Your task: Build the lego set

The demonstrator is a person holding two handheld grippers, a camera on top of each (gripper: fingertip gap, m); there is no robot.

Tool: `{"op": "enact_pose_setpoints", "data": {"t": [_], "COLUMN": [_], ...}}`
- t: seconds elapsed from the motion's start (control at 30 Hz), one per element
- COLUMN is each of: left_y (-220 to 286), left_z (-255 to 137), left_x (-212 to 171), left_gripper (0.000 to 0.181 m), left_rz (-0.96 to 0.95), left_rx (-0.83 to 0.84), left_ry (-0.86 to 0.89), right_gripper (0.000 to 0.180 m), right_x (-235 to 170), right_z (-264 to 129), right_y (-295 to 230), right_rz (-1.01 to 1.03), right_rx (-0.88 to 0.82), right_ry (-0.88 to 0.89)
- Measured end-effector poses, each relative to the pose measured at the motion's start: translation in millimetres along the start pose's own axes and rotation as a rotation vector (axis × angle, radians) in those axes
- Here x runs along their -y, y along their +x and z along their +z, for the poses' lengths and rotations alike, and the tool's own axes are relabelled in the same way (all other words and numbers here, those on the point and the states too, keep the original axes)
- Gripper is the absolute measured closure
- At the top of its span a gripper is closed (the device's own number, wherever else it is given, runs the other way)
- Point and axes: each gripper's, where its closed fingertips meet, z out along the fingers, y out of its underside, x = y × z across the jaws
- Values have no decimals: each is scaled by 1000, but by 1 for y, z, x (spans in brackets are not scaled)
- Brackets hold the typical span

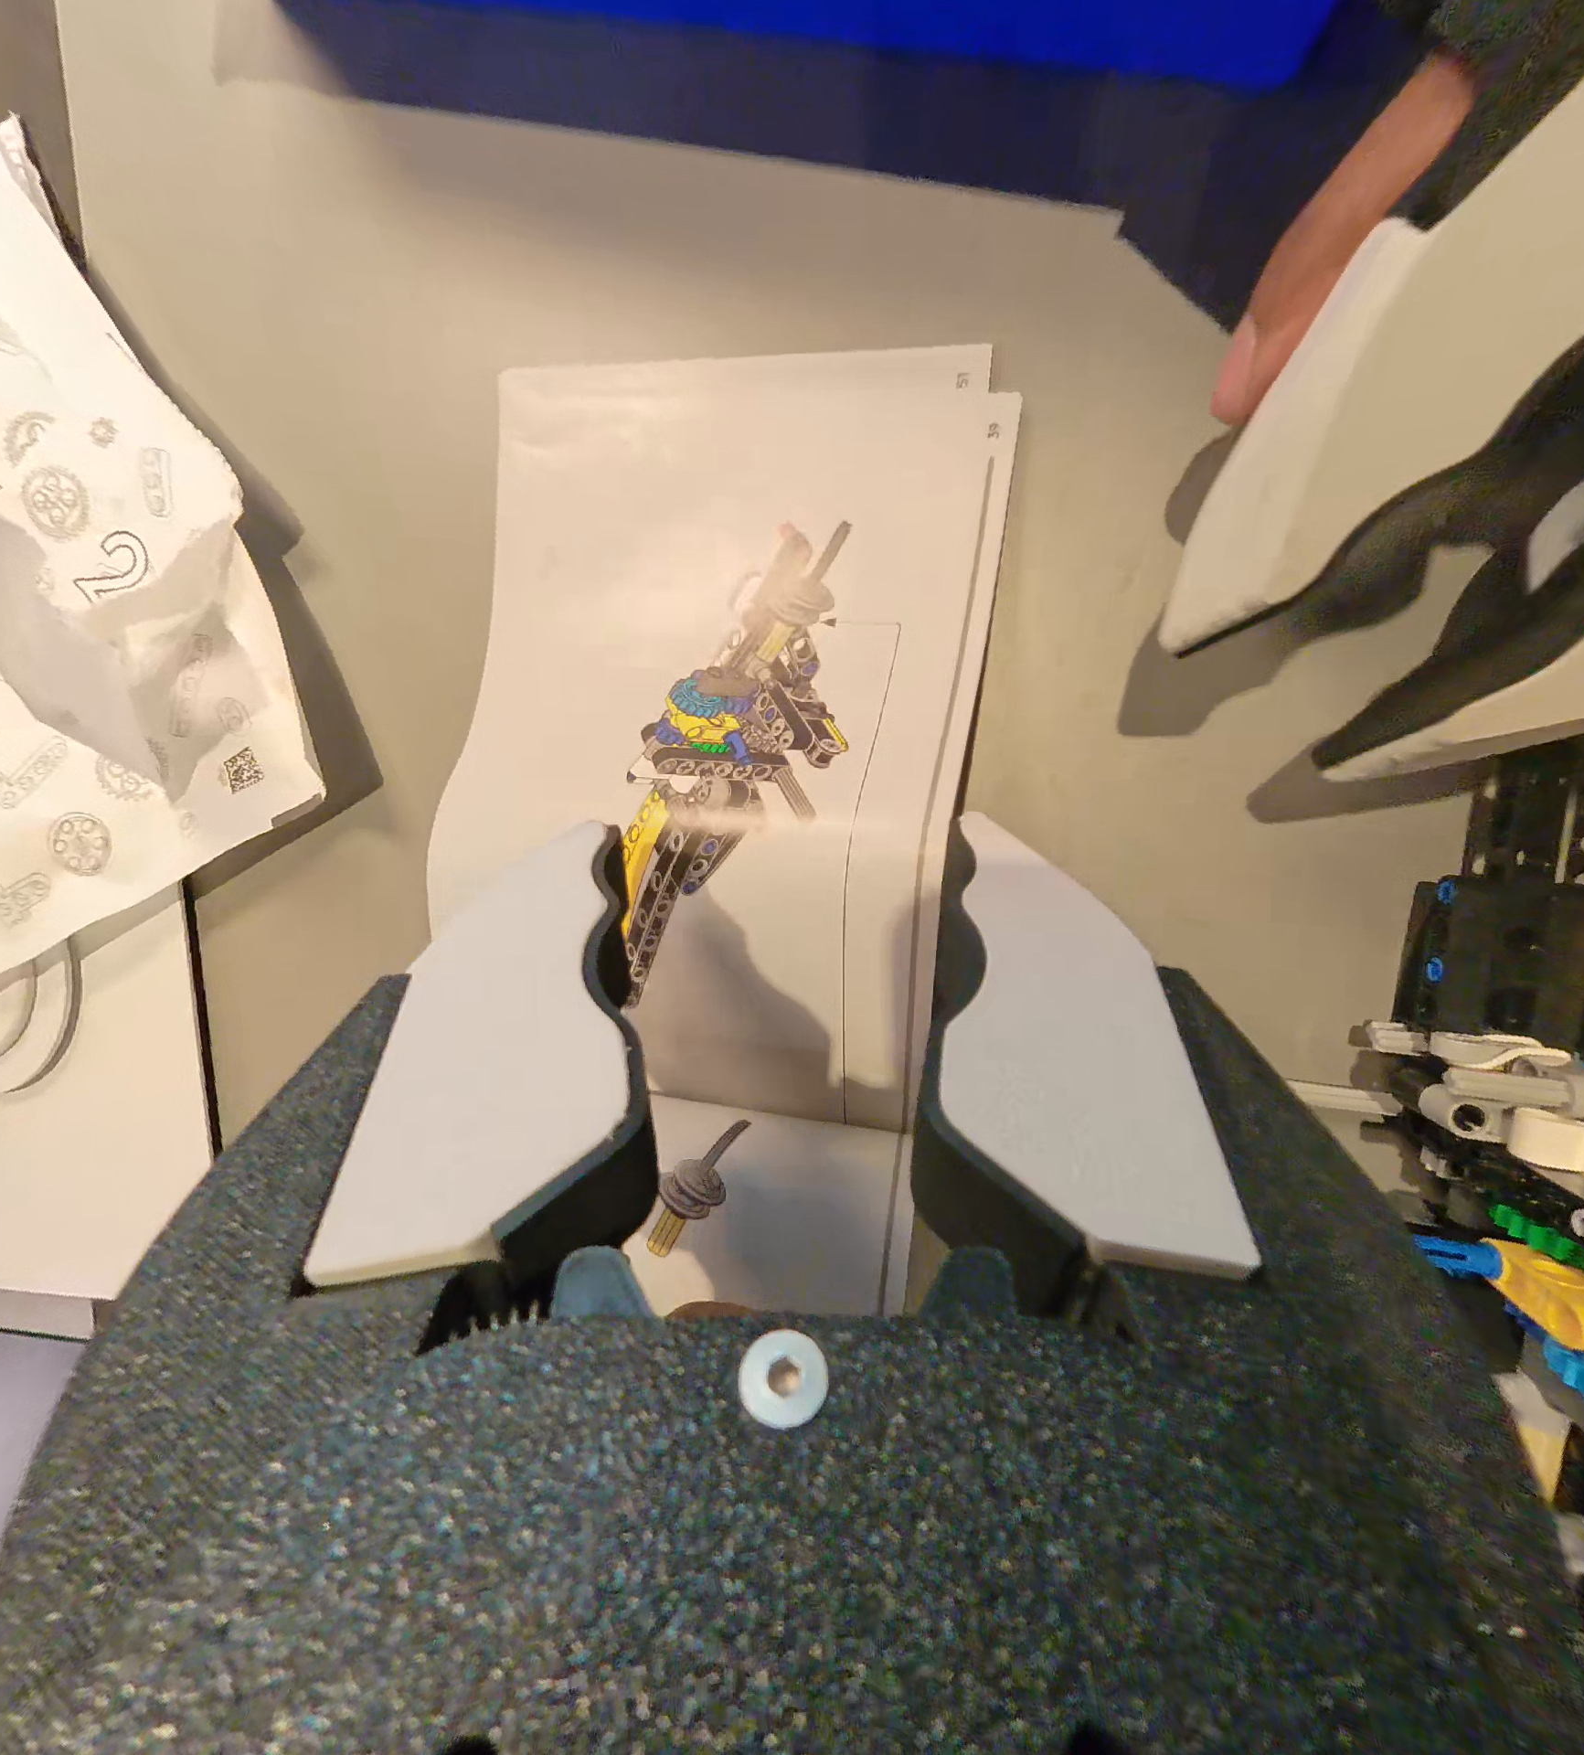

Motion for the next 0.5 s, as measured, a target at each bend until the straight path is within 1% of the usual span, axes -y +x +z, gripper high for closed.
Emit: {"op": "enact_pose_setpoints", "data": {"t": [0.23, 0.43, 0.5], "left_y": [-1, -2, -2], "left_z": [-3, -6, -7], "left_x": [-3, -4, -4], "left_gripper": [117, 117, 117], "left_rz": [-12, -25, -25], "left_rx": [-9, -20, -20], "left_ry": [1, 12, 15], "right_gripper": [148, 143, 141], "right_x": [14, 7, 4], "right_z": [9, 30, 35], "right_y": [20, 39, 40], "right_rz": [26, 90, 113], "right_rx": [-165, -226, -220], "right_ry": [-10, -71, -85]}}
